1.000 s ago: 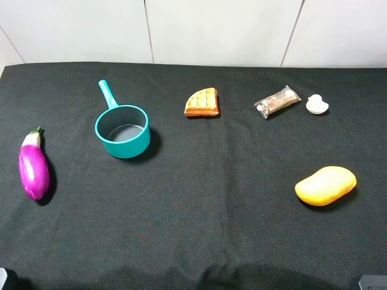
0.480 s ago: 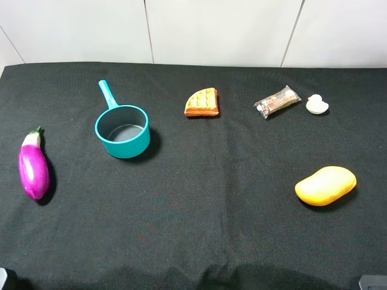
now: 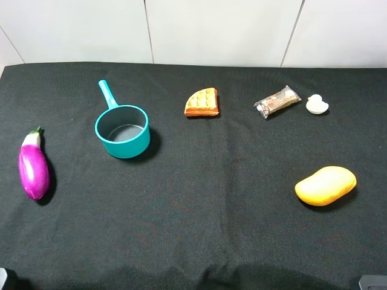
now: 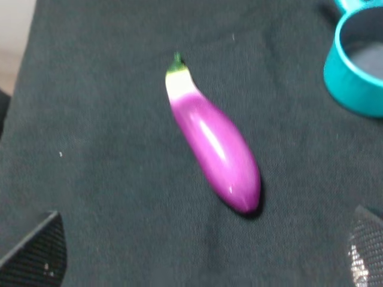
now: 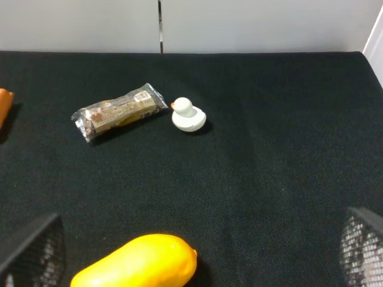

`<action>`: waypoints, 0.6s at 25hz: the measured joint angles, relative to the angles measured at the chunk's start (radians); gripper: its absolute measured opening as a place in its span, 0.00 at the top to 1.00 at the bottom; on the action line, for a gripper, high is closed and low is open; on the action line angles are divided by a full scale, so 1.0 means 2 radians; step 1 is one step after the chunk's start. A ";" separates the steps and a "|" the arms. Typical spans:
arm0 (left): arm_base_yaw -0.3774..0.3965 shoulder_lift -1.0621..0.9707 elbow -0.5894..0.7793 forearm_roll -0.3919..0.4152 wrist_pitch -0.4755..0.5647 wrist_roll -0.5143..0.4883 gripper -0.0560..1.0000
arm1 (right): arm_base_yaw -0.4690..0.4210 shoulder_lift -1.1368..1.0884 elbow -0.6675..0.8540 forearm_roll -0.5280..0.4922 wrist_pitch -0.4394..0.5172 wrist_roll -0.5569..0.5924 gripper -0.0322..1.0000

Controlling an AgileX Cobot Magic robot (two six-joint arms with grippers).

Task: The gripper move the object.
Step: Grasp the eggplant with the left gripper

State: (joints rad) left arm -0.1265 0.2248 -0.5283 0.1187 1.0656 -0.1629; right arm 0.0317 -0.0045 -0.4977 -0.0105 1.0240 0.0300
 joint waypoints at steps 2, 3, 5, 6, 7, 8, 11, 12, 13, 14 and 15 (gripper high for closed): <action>0.000 0.033 -0.004 -0.006 -0.003 0.000 0.01 | 0.000 0.000 0.000 0.000 0.000 0.000 0.30; 0.000 0.046 -0.007 -0.008 -0.006 0.000 0.01 | 0.000 0.000 0.000 0.000 0.000 0.000 0.30; 0.000 0.076 -0.010 -0.011 -0.014 0.000 0.01 | 0.000 0.000 0.000 0.000 0.000 0.000 0.30; 0.000 0.091 -0.012 -0.013 -0.016 0.000 0.01 | 0.000 0.000 0.000 0.000 0.000 0.000 0.30; 0.000 0.103 -0.013 -0.014 -0.018 -0.002 0.01 | 0.000 0.000 0.000 0.000 0.000 0.000 0.30; 0.000 0.117 -0.015 -0.015 -0.019 -0.004 0.01 | 0.000 0.000 0.000 0.000 0.000 0.000 0.30; 0.000 0.157 -0.020 -0.018 -0.027 -0.012 0.01 | 0.000 0.000 0.000 0.000 0.000 0.000 0.30; 0.000 0.170 -0.021 -0.018 -0.028 -0.016 0.01 | 0.000 0.000 0.000 0.000 0.000 0.000 0.30; 0.000 0.183 -0.023 -0.018 -0.030 -0.020 0.01 | 0.000 0.000 0.000 0.000 0.000 0.000 0.30; 0.000 0.193 -0.025 -0.018 -0.031 -0.024 0.01 | 0.000 0.000 0.000 0.000 0.000 0.000 0.30; 0.000 0.204 -0.026 -0.018 -0.034 -0.030 0.01 | 0.000 0.000 0.000 0.000 0.000 0.000 0.30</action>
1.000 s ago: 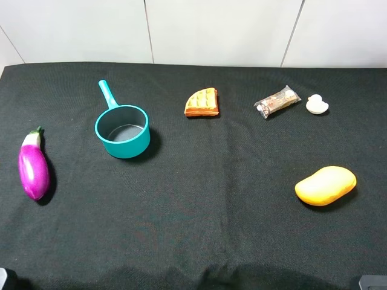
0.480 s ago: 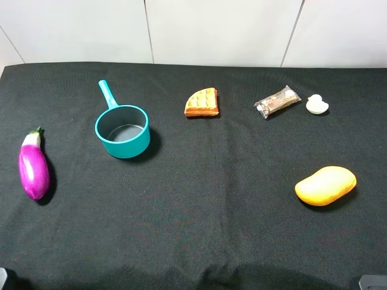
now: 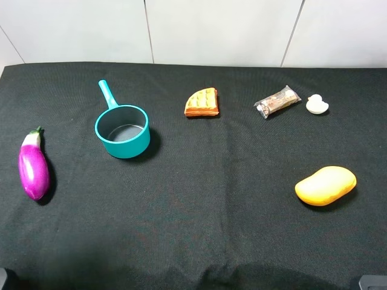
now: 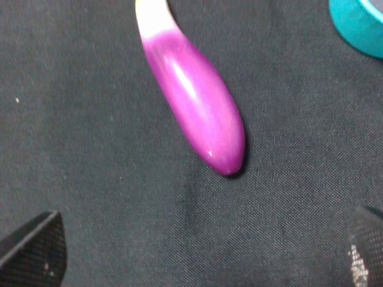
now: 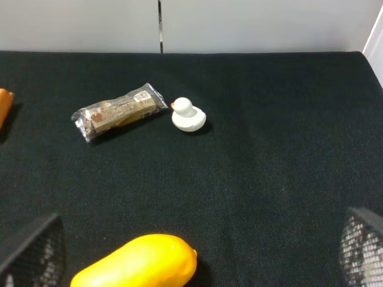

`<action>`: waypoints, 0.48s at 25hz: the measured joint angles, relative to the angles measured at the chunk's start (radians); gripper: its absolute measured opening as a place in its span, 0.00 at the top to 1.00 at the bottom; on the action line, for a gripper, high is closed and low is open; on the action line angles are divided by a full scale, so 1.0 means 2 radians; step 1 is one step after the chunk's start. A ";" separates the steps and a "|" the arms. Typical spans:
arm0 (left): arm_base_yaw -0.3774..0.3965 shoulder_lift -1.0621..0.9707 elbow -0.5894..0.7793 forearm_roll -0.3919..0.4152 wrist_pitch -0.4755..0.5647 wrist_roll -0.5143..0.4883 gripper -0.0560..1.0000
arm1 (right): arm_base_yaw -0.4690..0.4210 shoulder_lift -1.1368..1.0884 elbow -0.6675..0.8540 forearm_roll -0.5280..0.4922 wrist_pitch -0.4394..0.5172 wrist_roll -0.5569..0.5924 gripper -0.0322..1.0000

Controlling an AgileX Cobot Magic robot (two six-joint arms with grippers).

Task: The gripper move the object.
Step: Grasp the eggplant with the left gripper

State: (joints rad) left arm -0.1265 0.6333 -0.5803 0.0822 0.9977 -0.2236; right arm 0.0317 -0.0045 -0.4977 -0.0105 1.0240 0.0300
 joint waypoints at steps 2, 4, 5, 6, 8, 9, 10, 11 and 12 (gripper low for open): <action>0.000 0.020 -0.001 0.000 -0.005 -0.014 0.01 | 0.000 0.000 0.000 0.000 0.000 0.000 0.30; 0.000 0.037 -0.002 0.000 -0.010 -0.026 0.01 | 0.000 0.000 0.000 0.000 0.000 0.000 0.30; 0.000 0.045 -0.002 0.000 -0.011 -0.031 0.01 | 0.000 0.000 0.000 0.000 0.000 0.000 0.30; 0.000 0.052 -0.003 0.000 -0.011 -0.036 0.01 | 0.000 0.000 0.000 0.000 0.000 0.000 0.30; 0.000 0.068 -0.004 -0.001 -0.013 -0.047 0.01 | 0.000 0.000 0.000 0.000 0.000 0.000 0.30; 0.000 0.076 -0.004 -0.001 -0.015 -0.053 0.01 | 0.000 0.000 0.000 0.000 0.000 0.000 0.30; 0.000 0.084 -0.004 -0.001 -0.016 -0.060 0.01 | 0.000 0.000 0.000 0.000 0.000 0.000 0.30; 0.000 0.092 -0.004 -0.001 -0.017 -0.066 0.01 | 0.000 0.000 0.000 0.000 0.000 0.000 0.30; 0.000 0.101 -0.004 -0.001 -0.020 -0.072 0.01 | 0.000 0.000 0.000 0.000 0.000 0.000 0.30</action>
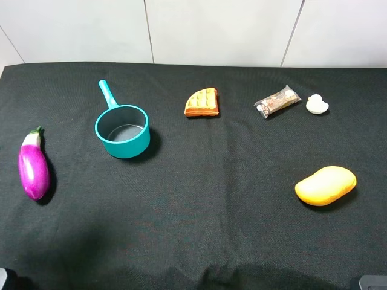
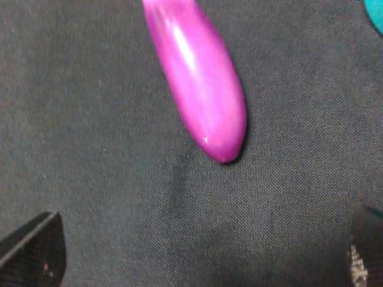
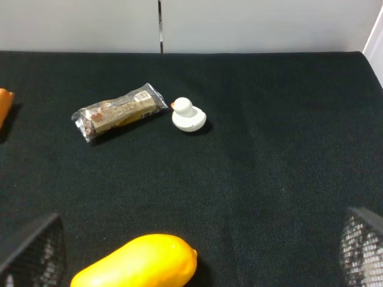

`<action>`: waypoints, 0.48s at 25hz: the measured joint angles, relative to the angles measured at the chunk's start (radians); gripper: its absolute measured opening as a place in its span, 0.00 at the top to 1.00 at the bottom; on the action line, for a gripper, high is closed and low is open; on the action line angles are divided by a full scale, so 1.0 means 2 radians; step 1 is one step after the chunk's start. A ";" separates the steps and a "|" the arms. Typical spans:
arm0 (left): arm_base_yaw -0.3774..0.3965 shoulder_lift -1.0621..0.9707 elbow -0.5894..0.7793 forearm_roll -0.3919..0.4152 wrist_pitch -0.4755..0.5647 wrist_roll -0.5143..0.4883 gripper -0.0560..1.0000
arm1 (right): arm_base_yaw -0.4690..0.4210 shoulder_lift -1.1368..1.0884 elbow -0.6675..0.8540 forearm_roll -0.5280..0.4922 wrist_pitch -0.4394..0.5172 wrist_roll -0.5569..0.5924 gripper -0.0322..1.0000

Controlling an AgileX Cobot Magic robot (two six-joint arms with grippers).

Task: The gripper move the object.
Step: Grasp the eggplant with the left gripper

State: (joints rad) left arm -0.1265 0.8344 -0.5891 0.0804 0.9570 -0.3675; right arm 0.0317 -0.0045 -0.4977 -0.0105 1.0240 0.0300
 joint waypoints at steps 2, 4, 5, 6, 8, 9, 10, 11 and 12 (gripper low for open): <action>0.000 0.015 0.000 0.000 -0.006 -0.007 0.01 | 0.000 0.000 0.000 0.000 0.000 0.000 0.30; 0.000 0.030 0.000 0.001 -0.014 -0.016 0.01 | 0.000 0.000 0.000 0.000 0.000 0.000 0.30; 0.000 0.036 0.000 0.002 -0.018 -0.019 0.01 | 0.000 0.000 0.000 0.000 0.000 0.000 0.30; 0.000 0.044 0.000 0.002 -0.022 -0.024 0.01 | 0.000 0.000 0.000 0.000 0.000 0.000 0.30; 0.000 0.058 0.000 0.004 -0.032 -0.033 0.01 | 0.000 0.000 0.000 0.000 0.000 0.000 0.30; 0.000 0.065 0.000 0.008 -0.036 -0.038 0.01 | 0.000 0.000 0.000 0.000 0.000 0.000 0.30; 0.000 0.072 0.000 0.012 -0.041 -0.044 0.01 | 0.000 0.000 0.000 0.000 0.000 0.000 0.30; 0.000 0.080 0.000 0.017 -0.047 -0.051 0.01 | 0.000 0.000 0.000 0.000 0.000 0.000 0.30; 0.000 0.086 0.000 0.021 -0.053 -0.056 0.01 | 0.000 0.000 0.000 0.000 0.000 0.000 0.30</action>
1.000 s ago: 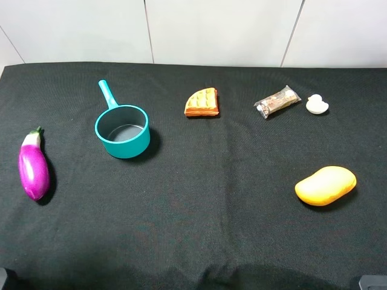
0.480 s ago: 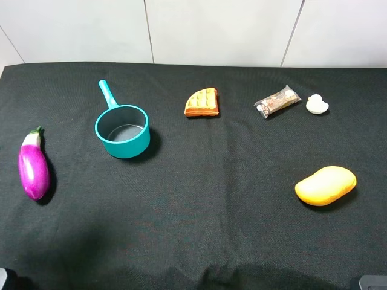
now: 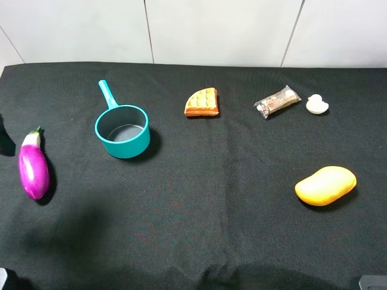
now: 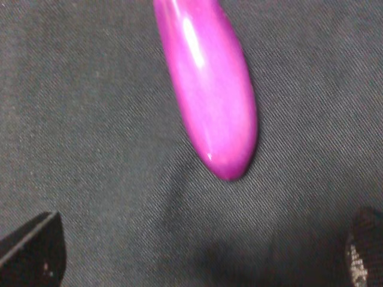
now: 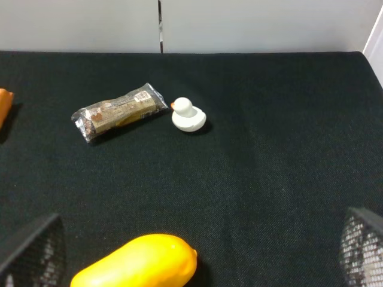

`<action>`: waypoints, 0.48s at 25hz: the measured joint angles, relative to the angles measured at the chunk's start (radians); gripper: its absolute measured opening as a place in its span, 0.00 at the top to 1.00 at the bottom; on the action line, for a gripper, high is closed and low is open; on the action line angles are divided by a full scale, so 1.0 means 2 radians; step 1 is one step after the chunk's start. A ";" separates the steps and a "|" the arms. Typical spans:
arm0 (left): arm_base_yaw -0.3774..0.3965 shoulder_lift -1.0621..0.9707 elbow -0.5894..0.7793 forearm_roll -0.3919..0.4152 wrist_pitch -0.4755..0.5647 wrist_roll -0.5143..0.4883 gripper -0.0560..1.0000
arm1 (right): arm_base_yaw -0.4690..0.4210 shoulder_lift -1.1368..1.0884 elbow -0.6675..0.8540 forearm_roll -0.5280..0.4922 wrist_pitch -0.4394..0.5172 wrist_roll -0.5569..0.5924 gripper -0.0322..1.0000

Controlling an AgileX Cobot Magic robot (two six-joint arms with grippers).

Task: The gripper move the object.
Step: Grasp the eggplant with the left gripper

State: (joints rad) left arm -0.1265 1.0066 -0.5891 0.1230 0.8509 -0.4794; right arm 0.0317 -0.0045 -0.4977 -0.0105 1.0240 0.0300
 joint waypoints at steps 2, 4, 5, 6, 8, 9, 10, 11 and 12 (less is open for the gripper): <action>0.000 0.016 0.000 0.007 -0.008 -0.010 0.01 | 0.000 0.000 0.000 0.000 0.000 0.000 0.30; 0.000 0.031 0.000 0.012 -0.016 -0.019 0.01 | 0.000 0.000 0.000 0.000 0.000 0.000 0.30; 0.000 0.040 0.000 0.013 -0.021 -0.023 0.01 | 0.000 0.000 0.000 0.000 0.000 0.000 0.30; 0.000 0.048 0.000 0.014 -0.026 -0.026 0.01 | 0.000 0.000 0.000 0.000 0.000 0.000 0.30; 0.000 0.063 0.000 0.017 -0.037 -0.030 0.01 | 0.000 0.000 0.000 0.000 0.000 0.000 0.30; 0.000 0.071 0.000 0.018 -0.043 -0.033 0.01 | 0.000 0.000 0.000 0.000 0.000 0.000 0.30; 0.000 0.080 0.000 0.018 -0.050 -0.036 0.01 | 0.000 0.000 0.000 0.000 0.000 0.000 0.30; 0.000 0.086 0.000 0.018 -0.057 -0.041 0.01 | 0.000 0.000 0.000 0.000 0.000 0.000 0.30; 0.000 0.095 0.000 0.018 -0.063 -0.044 0.01 | 0.000 0.000 0.000 0.000 0.000 0.000 0.30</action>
State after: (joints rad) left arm -0.1265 1.1963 -0.5891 0.1582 0.7248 -0.5672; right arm 0.0317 -0.0045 -0.4977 -0.0105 1.0240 0.0300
